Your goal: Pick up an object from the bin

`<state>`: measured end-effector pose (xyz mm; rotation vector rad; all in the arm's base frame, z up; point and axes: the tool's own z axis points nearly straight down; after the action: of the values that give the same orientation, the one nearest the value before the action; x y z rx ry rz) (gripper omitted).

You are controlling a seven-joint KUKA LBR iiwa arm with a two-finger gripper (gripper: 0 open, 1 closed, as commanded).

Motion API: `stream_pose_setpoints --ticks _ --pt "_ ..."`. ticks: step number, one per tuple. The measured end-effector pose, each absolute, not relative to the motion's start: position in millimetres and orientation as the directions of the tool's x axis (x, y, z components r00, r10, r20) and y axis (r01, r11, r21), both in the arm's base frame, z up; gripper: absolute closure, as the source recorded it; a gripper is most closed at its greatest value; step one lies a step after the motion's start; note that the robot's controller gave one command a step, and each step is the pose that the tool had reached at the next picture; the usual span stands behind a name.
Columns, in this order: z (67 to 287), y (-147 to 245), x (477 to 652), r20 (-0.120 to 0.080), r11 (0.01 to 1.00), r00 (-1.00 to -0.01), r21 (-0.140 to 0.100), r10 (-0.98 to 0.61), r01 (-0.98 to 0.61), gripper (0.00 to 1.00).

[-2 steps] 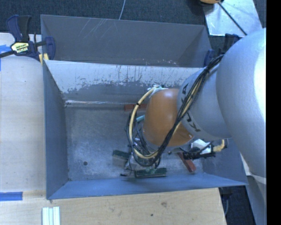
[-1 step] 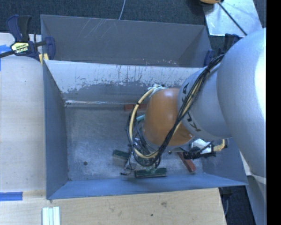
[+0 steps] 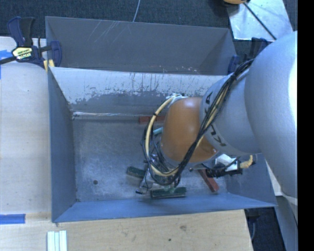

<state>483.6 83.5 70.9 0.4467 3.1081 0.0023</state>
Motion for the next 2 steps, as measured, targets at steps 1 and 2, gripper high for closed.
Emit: stream_pose_setpoints --ticks 1,2 --pt "85 83 483.5 0.0 0.96 -0.96 0.001 0.281 0.281 1.0" --pt "98 83 483.4 0.001 0.96 -0.96 -0.001 0.281 0.281 1.0"
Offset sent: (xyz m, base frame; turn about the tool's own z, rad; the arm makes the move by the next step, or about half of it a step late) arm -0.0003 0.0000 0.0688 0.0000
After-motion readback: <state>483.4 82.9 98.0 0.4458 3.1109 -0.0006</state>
